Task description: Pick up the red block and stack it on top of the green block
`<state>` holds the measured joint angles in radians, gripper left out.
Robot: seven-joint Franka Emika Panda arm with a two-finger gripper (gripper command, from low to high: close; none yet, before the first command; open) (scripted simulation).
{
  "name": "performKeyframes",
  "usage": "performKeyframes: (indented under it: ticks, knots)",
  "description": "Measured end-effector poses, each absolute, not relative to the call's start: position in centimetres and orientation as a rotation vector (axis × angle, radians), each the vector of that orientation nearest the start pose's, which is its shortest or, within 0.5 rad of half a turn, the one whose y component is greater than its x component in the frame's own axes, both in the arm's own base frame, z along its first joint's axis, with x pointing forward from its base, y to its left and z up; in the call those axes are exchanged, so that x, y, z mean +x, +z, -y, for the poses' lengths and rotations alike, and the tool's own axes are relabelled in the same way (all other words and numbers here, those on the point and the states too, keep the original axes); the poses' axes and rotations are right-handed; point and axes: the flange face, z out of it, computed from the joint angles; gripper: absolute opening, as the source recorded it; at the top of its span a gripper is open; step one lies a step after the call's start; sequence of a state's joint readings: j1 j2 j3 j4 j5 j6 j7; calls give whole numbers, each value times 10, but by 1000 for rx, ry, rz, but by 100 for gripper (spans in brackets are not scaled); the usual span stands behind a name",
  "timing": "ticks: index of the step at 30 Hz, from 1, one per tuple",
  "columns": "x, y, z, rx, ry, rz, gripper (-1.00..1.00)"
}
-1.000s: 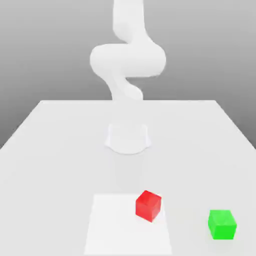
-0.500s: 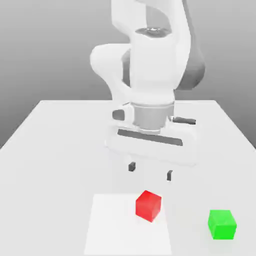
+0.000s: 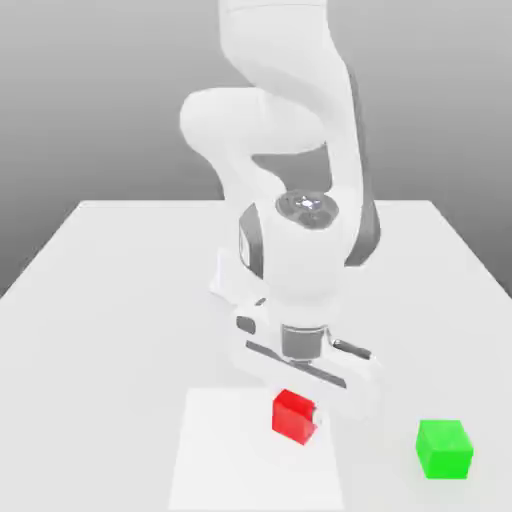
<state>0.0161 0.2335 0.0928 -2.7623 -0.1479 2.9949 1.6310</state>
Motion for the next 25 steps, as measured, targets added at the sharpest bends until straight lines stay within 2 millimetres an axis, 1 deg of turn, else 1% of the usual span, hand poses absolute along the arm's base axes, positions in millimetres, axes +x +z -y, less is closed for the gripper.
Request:
performKeyframes:
  ticks: [2, 6, 7, 8, 9, 13, 16, 17, 18, 20, 21, 25]
  knots:
    - [375, 161, -55, -2423, -2, -1997, -100]
    - [375, 198, -55, -2427, -3, -1995, -100]
    - [378, 205, -62, -2441, -3, -1978, -100]
    - [383, 210, -74, -2466, -3, -1949, -100]
    - [389, 215, -92, -2500, -4, -1907, -100]
    - [410, 230, -167, -2621, -5, -1741, -100]
    - [420, 241, -220, -2680, -2, -1639, -100]
    - [422, 236, -228, -2687, -2, -1626, -100]
    - [423, 227, -232, -2690, -2, -1620, -100]
    - [424, 202, -235, -2692, -2, -1615, -100]
    - [423, 190, -235, -2693, -1, -1614, 100]
    - [423, 190, -235, -2693, -1, -1614, 100]
